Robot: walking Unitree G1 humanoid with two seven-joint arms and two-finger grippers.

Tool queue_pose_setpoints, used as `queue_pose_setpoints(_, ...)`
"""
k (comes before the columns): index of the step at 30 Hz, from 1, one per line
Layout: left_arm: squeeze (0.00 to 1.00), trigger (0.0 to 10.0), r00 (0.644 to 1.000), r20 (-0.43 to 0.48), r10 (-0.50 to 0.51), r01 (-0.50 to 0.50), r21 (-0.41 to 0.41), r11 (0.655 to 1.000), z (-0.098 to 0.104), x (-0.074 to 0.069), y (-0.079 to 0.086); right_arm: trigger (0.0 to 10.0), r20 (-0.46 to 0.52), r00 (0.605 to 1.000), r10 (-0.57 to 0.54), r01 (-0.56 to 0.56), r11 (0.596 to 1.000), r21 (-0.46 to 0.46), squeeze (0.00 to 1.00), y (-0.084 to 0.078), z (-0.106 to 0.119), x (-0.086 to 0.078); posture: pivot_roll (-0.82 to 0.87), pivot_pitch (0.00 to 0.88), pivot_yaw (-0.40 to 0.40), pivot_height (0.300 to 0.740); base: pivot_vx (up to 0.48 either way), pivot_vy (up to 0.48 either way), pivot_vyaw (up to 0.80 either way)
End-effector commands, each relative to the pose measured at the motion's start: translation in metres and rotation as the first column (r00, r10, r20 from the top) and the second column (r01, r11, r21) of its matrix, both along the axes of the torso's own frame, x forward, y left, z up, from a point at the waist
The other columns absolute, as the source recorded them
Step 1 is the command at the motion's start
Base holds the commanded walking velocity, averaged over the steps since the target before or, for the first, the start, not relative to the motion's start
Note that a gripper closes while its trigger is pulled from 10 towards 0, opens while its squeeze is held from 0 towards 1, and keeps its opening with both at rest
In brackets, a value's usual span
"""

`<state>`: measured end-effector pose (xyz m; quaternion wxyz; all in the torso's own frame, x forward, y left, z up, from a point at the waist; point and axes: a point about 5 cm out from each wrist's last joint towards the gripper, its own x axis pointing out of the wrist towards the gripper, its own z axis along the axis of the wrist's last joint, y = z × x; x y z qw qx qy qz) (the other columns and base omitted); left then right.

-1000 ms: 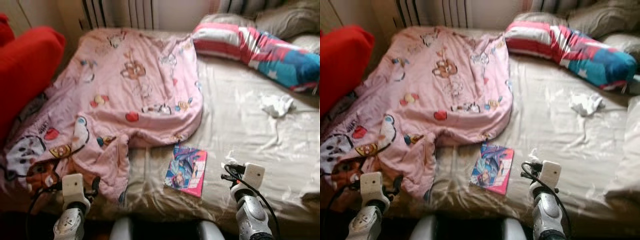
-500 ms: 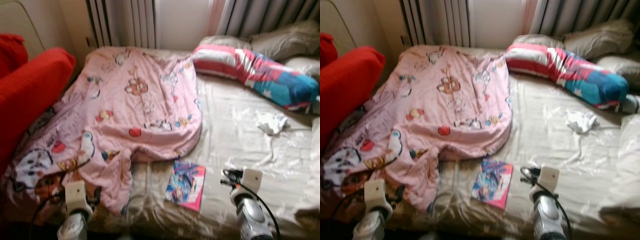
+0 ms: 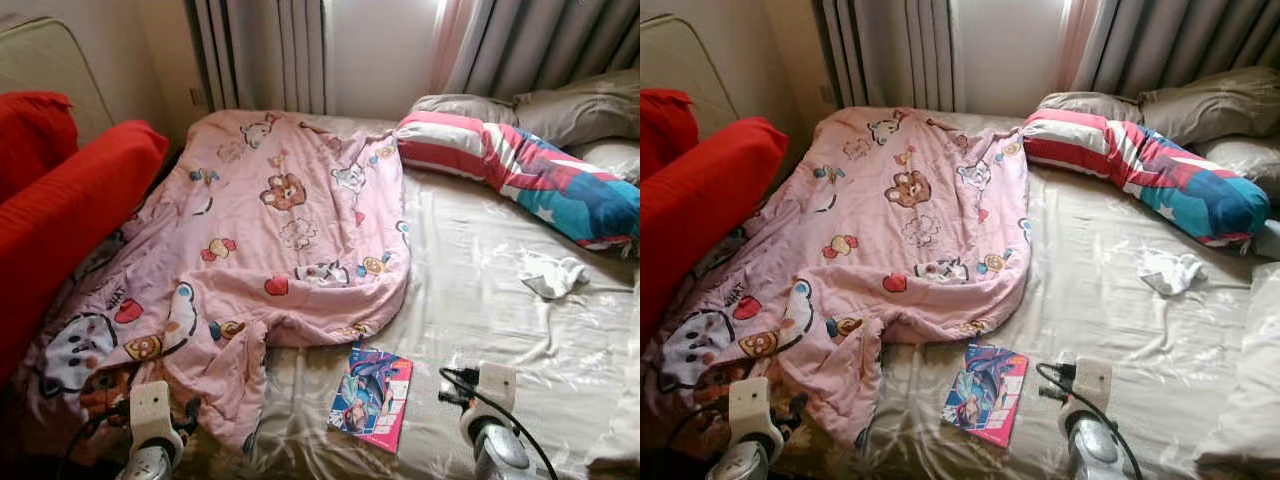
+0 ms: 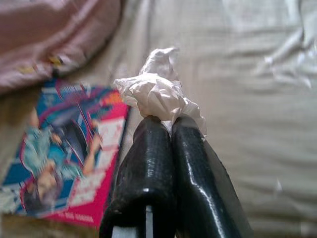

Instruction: Clean up the room

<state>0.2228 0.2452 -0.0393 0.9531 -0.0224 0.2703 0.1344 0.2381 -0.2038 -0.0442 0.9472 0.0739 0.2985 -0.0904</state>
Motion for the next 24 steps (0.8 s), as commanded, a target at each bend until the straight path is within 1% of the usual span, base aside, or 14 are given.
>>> queue_pose_setpoints(1, 0.0, 10.0, 0.999, -0.045, 0.002, -0.002, -0.005, 1.0, -0.006, -0.006, -0.002, 10.0, -0.038, 0.999, 0.0, 0.0, 1.0, -0.008, 0.0, -0.002, -0.004, -0.006, 0.04, 0.0, -0.029, 0.74, 0.0, 0.0, 0.0)
queue_pose_setpoints(4, 0.0, 10.0, 0.998, -0.066, 0.002, -0.002, -0.007, 1.0, -0.009, -0.009, -0.003, 10.0, -0.071, 0.997, 0.004, -0.005, 1.0, -0.011, 0.0, 0.0, -0.009, -0.011, 0.04, 0.0, -0.029, 0.74, 0.0, 0.0, 0.0)
queue_pose_setpoints(24, 0.0, 10.0, 0.996, -0.092, 0.006, -0.008, -0.015, 1.0, -0.014, -0.017, -0.002, 10.0, -0.077, 0.997, -0.01, 0.009, 1.0, -0.005, 0.0, 0.0, -0.01, -0.012, 0.03, 0.0, -0.023, 0.74, 0.0, 0.0, 0.0)
